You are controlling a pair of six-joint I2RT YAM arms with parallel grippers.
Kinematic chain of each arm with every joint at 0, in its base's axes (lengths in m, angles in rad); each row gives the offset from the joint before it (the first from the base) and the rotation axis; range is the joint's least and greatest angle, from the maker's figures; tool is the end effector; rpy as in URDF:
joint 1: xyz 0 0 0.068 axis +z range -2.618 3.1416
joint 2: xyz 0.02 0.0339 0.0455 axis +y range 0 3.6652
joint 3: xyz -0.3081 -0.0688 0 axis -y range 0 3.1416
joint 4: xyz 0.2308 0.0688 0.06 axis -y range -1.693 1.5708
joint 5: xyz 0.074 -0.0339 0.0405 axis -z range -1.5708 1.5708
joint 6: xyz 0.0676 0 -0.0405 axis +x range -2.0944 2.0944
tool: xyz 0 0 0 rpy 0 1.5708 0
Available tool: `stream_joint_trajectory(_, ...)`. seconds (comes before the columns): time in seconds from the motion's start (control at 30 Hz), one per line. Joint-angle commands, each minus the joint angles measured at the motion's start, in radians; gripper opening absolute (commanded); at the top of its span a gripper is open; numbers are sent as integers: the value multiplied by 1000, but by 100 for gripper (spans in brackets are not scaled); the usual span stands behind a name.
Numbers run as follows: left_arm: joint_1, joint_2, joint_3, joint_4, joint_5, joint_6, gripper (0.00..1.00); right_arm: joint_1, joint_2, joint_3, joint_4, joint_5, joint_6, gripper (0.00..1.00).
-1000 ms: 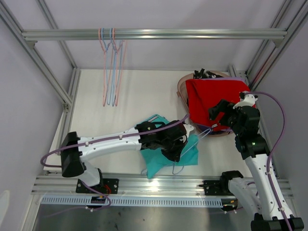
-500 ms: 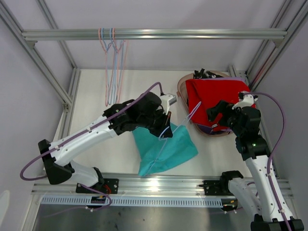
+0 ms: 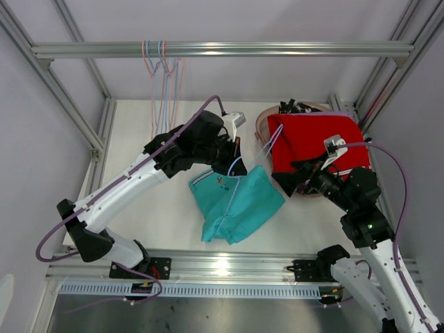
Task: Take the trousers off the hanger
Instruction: Pick up the hanger from the corner of the board.
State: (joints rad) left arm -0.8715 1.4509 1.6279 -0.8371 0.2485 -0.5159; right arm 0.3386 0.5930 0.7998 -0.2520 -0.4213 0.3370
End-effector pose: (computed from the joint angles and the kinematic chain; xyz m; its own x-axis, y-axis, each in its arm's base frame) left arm 0.1868 -0.2479 0.4335 -0.7710 0.1738 -0.6127 0.5593 0.6449 -0.5209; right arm 0.0980 0.0638 0.3857 -0.2679 0.2256 -0.9367 -0.6356 0.6892 0.3478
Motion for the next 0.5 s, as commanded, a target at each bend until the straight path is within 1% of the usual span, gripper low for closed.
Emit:
stream_joint_trajectory(0.0, 35, 14, 76, 101, 44, -7, 0, 88, 13, -23, 88, -105, 5, 99)
stream_joint_trajectory(0.23, 55, 57, 133, 102, 78, -7, 0, 227, 37, -71, 192, -67, 1, 99)
stream_joint_trajectory(0.33, 62, 62, 136, 105, 97, -7, 0, 278, 85, -74, 226, -16, -15, 99)
stream_joint_trajectory(0.4, 65, 60, 135, 107, 101, -4, 0, 333, 126, -79, 241, 13, -19, 99)
stream_joint_trajectory(0.43, 66, 57, 130, 108, 103, -3, 0, 352, 140, -79, 293, 36, -21, 98)
stream_joint_trajectory(0.47, 68, 55, 128, 113, 107, 4, 0, 385, 157, -79, 306, 50, -23, 99)
